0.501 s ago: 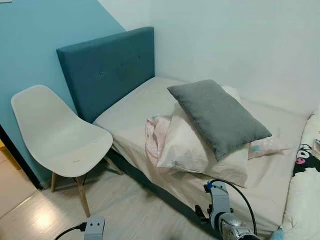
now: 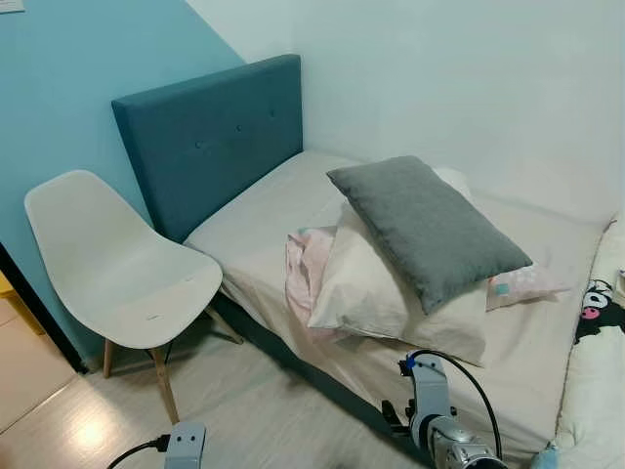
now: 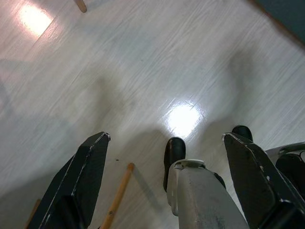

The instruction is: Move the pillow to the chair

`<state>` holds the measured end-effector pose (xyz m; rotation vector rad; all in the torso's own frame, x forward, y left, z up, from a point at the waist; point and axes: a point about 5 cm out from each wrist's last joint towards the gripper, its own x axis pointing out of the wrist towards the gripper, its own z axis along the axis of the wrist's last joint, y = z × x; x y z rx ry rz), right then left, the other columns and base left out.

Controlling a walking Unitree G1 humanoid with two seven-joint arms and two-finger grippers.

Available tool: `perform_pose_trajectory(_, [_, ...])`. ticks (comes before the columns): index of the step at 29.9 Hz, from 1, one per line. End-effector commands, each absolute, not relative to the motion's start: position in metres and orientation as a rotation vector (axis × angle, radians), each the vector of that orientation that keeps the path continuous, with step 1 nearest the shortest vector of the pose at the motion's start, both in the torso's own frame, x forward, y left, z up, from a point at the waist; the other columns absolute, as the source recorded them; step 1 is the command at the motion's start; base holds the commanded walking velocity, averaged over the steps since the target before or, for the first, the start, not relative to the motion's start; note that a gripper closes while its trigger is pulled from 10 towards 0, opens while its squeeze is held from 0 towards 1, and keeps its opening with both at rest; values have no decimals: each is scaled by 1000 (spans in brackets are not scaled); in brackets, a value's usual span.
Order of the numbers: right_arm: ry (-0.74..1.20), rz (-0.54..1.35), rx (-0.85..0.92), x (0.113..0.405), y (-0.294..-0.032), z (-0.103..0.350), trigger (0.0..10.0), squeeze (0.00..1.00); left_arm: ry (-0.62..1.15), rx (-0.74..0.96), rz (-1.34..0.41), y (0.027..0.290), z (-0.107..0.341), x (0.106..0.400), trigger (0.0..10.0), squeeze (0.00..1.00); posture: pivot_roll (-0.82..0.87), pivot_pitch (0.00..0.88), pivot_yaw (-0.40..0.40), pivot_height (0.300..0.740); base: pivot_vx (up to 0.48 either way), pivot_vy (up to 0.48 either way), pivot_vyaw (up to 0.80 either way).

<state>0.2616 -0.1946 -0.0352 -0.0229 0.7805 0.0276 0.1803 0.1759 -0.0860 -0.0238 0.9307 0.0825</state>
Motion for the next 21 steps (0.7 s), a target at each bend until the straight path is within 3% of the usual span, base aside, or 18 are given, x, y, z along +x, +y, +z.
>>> perform_pose_trajectory(1, [785,40,-21,263,-191,-35,10000,0,922,-23,97,180,-84,183,10000,0,-172,0,-1,710,0,0,0])
perform_pose_trajectory(21, [787,46,-32,262,-191,-36,10000,0,930,-8,67,180,-84,183,10000,0,-182,0,10,710,0,0,0])
